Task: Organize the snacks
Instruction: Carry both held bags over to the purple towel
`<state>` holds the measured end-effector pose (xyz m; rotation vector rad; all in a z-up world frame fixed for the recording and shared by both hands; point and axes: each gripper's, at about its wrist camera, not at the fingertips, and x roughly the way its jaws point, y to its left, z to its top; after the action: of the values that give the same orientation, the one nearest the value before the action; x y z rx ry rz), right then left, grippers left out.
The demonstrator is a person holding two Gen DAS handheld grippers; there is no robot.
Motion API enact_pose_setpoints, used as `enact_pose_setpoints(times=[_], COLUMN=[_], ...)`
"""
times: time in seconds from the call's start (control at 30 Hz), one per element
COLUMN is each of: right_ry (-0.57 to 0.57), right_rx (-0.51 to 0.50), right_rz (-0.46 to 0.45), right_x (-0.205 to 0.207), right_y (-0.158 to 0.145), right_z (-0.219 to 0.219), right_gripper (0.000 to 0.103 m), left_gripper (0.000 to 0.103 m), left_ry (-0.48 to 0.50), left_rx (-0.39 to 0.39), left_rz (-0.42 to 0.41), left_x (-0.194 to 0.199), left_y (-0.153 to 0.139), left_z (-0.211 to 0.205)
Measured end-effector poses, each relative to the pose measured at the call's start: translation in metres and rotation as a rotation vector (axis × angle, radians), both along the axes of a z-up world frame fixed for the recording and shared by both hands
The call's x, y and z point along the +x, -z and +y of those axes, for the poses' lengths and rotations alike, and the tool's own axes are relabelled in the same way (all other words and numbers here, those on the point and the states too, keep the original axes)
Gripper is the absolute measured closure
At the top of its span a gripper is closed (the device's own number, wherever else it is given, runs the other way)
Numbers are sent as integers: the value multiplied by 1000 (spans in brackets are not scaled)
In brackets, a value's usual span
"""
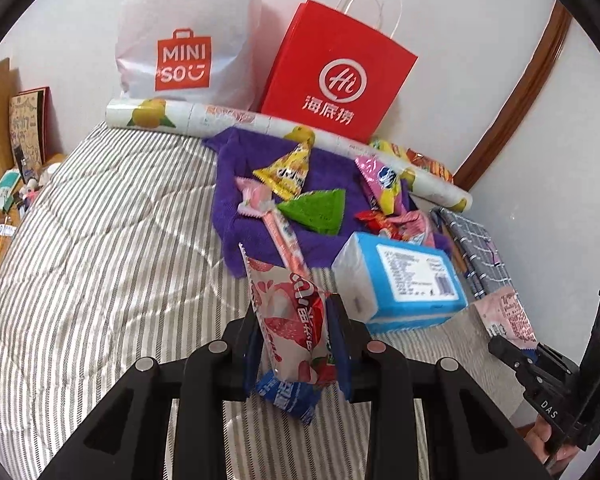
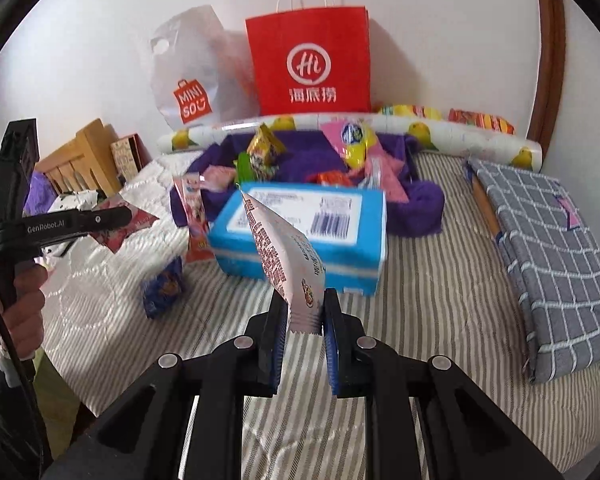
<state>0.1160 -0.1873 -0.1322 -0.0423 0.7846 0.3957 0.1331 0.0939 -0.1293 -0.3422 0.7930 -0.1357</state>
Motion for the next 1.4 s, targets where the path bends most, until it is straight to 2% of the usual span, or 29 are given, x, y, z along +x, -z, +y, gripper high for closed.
enact_pose_setpoints(times=[0.3,0.6,1.03,1.23,1.4], right_ry=[2,19,50,42,7], right_rx=[21,40,86,108,136], right_rz=[-54,-69,-55,-49,-49], right_x=[20,52,115,149,172], right_y=[-28,-44,-45,-46,-47], right_z=[7,12,10,16,27], right_gripper=[86,86,86,86,86], left_gripper=[75,74,74,74,74], left_ry=[14,10,-30,-54,-63], left_rx=[30,54,66,51,41], left_rz=[-23,-42,-38,-16,-32], left_x=[13,30,78,111,134], left_y=[-20,-37,-38,-35,-38], left_z=[-12,-18,-10,-7,-12])
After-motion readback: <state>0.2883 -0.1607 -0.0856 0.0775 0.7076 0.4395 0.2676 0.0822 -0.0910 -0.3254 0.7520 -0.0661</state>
